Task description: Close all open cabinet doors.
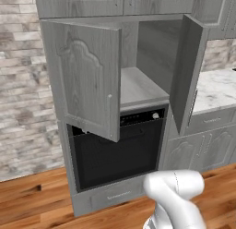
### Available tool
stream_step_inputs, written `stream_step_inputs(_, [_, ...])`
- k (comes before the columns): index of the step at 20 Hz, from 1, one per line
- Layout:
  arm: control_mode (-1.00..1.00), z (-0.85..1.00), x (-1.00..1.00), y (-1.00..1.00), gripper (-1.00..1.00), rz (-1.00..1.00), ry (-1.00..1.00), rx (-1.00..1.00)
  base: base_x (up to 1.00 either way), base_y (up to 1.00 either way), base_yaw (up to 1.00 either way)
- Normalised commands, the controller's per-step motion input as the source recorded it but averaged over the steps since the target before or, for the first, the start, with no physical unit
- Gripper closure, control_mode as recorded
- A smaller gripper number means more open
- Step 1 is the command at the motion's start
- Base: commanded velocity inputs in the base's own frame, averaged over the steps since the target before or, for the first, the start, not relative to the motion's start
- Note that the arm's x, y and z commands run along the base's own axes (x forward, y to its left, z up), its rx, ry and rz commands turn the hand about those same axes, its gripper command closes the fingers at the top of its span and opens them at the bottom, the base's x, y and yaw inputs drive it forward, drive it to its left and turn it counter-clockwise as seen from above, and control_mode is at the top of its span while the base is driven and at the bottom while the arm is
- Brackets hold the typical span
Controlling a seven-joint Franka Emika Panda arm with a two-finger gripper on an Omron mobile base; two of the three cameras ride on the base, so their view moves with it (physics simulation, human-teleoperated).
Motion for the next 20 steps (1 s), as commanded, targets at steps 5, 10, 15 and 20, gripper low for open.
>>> stream_step_inputs(5, [-1.00, 0.00, 0.30, -0.34, -1.00, 0.23, -0.01, 0.05, 0.00, 0.00, 0.00])
stream_step_inputs(10, [-1.00, 0.00, 0.53, -0.18, -1.00, 0.24, 0.00, 0.00, 0.00, 0.00, 0.00])
stream_step_inputs(15, [-1.00, -0.07, 0.53, -0.10, -1.00, 0.24, 0.00, 0.00, 0.00, 0.00, 0.00])
stream_step_inputs(20, [-1.00, -0.18, 0.39, -0.01, -1.00, 0.17, -0.01, 0.00, 0.00, 0.00, 0.00])
